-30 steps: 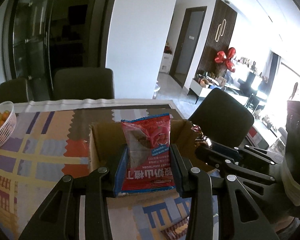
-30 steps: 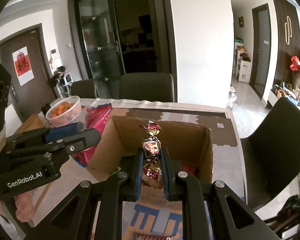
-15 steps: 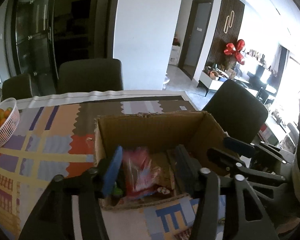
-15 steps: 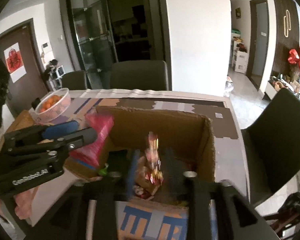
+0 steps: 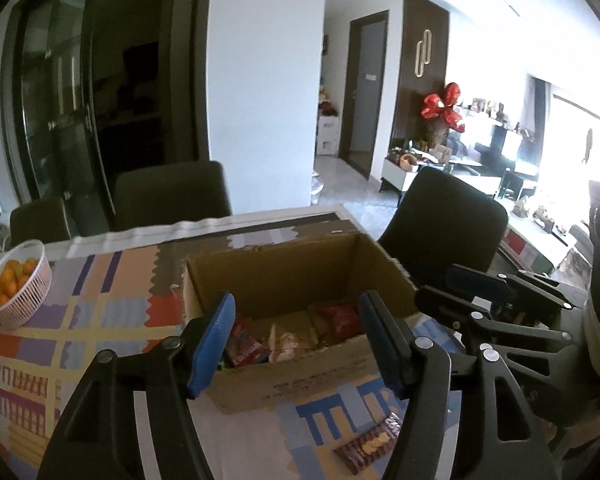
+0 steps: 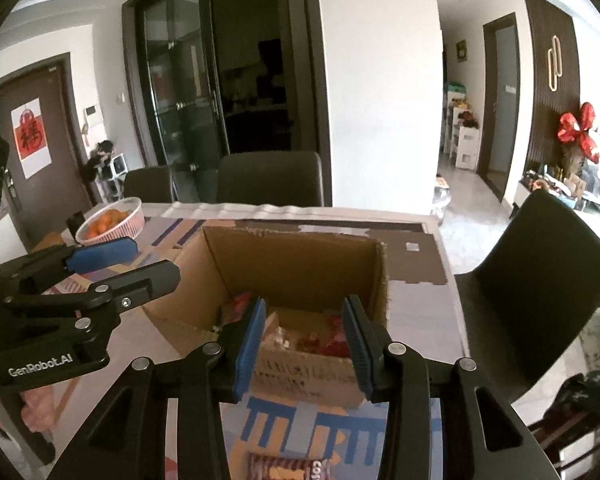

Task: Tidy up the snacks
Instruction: 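Move both tools back toward the COSTA packet and green lollipop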

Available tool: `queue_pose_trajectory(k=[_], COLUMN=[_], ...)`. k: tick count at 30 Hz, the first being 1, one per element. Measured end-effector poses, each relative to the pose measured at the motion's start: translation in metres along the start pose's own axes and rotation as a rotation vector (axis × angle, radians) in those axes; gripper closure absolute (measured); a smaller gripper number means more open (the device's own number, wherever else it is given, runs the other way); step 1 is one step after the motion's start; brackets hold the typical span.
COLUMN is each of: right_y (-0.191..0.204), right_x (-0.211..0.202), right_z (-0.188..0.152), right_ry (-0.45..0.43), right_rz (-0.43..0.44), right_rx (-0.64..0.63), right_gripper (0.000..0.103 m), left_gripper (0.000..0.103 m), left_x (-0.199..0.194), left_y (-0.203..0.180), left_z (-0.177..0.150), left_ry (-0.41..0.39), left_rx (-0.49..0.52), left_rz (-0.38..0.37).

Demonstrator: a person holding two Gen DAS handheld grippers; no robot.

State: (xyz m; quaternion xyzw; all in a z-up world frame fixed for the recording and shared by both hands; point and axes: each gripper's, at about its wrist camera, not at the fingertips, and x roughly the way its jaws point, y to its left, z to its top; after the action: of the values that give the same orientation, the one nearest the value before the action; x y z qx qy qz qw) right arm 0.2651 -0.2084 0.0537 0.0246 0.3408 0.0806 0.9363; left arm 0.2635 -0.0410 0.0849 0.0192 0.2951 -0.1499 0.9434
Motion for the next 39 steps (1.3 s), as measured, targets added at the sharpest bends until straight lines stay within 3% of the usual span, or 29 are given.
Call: queue_pose_trajectory(k=[9,18,27,39], right_y=[-0.005,-0.010,-0.015,-0.025], right_x=[-0.045,-0.068,-0.061,-0.034], right_z=[-0.016,-0.045,-0.084,-0.126], right_ry=[-0.047,-0.029,0.087,0.289], right_rz=[-0.031,-0.065,-0.082,-0.073], right_rx=[0.018,0.027,-0.020,-0.093], right_gripper=[0.058,0.053,0.050,0.050], left_gripper=[0.034,0.032,0.030,0.030], left_x=[-0.028,-0.031,-0.017,0.027], left_y=[-0.028,-0.053,-0.067,-0.084], left_z=[-0.014,-0.043,-0.079,-0.122], left_ry=[-0.021,0.036,0.140,0.338], left_rx=[0.039,0.115,0.173,0.263], left_rz=[-0.047,-0.077,-0.101,-0.140])
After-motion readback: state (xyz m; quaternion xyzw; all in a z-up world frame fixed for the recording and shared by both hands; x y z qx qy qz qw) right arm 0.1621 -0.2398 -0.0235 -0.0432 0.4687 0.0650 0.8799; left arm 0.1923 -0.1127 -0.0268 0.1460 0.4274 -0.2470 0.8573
